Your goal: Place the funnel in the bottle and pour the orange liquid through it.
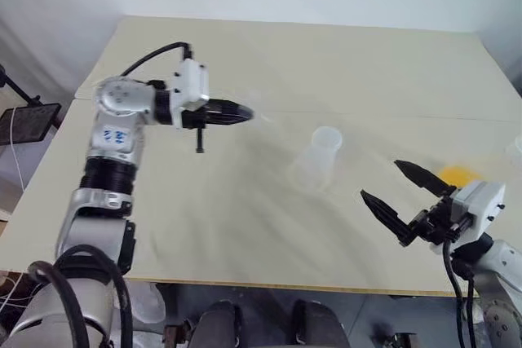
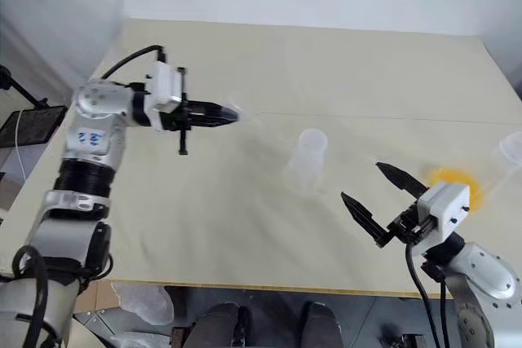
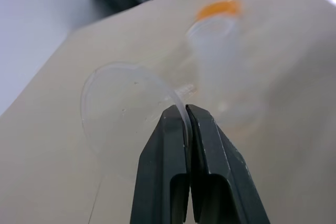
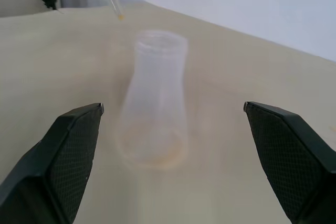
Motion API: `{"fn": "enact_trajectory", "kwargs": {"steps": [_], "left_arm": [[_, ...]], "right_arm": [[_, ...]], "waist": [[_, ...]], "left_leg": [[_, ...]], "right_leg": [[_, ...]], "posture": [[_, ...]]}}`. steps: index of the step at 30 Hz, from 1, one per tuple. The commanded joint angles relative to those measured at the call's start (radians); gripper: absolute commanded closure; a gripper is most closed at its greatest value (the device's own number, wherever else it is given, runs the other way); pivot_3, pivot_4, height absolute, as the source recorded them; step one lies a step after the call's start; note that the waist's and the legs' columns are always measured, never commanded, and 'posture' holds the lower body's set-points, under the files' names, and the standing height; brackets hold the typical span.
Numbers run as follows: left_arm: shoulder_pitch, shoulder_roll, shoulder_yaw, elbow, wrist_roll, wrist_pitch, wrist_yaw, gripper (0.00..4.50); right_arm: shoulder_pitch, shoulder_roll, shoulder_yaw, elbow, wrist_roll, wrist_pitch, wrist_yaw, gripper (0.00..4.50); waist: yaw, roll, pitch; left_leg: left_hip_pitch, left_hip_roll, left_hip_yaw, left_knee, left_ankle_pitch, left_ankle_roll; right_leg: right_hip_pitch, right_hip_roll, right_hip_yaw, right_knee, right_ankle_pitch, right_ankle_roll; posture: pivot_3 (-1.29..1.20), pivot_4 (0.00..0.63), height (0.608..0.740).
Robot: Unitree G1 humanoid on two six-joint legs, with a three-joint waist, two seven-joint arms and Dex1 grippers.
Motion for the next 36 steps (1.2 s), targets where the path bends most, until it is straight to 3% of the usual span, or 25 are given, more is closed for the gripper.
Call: {"fn": "enact_trajectory", "kwargs": {"steps": [1, 6, 15, 27, 30, 36], "left_arm": [[-0.088, -0.024, -0.009, -0.011, -0.019, -0.029, -0.055, 4.47], [-0.192, -0.082, -0.044, 0.093, 0.039, -0.123, -0.063, 4.47], [-0.311, -0.140, -0.126, 0.297, 0.193, -0.306, -0.042, 4.47], [-0.387, -0.218, -0.179, 0.417, 0.274, -0.338, -0.065, 4.47], [-0.401, -0.237, -0.173, 0.429, 0.273, -0.333, -0.064, 3.83], [-0.400, -0.252, -0.148, 0.425, 0.247, -0.289, -0.069, 2.07]], "right_arm": [[0.061, 0.030, -0.091, -0.061, 0.022, -0.036, -0.032, 0.00], [0.148, 0.081, -0.121, -0.094, 0.013, -0.062, -0.059, 0.00], [0.170, 0.127, -0.081, -0.122, -0.018, -0.088, -0.094, 0.00], [0.182, 0.163, -0.034, -0.136, -0.047, -0.108, -0.120, 0.00], [0.182, 0.167, -0.027, -0.129, -0.052, -0.117, -0.123, 0.00], [0.174, 0.176, -0.011, -0.121, -0.058, -0.127, -0.125, 0.00]], "waist": [[-0.004, 0.000, 0.000], [-0.003, 0.000, 0.000], [-0.001, 0.000, 0.000], [0.000, 0.000, 0.000], [0.000, 0.000, 0.000], [0.000, 0.000, 0.000]], "left_leg": [[0.000, 0.000, 0.001, 0.000, 0.000, 0.000], [0.001, 0.001, 0.002, 0.000, 0.000, 0.000], [0.000, 0.001, 0.002, 0.000, 0.000, 0.000], [-0.001, 0.001, 0.002, 0.000, 0.000, 0.000], [-0.001, 0.001, 0.002, 0.000, 0.000, 0.000], [-0.001, 0.001, 0.002, 0.000, 0.000, 0.000]], "right_leg": [[0.000, 0.000, 0.000, -0.001, 0.000, 0.000], [0.000, 0.001, 0.002, -0.002, 0.000, 0.000], [0.000, 0.001, 0.002, -0.004, 0.000, 0.000], [0.000, 0.001, 0.001, -0.004, 0.000, 0.000], [0.000, 0.001, 0.001, -0.004, 0.000, 0.000], [0.000, 0.001, 0.001, -0.004, 0.000, 0.000]], "posture": [[0.00, 0.150, 0.740], [0.00, 0.150, 0.740], [0.00, 0.150, 0.740], [0.00, 0.150, 0.740], [0.00, 0.150, 0.740], [0.00, 0.150, 0.740]]}}
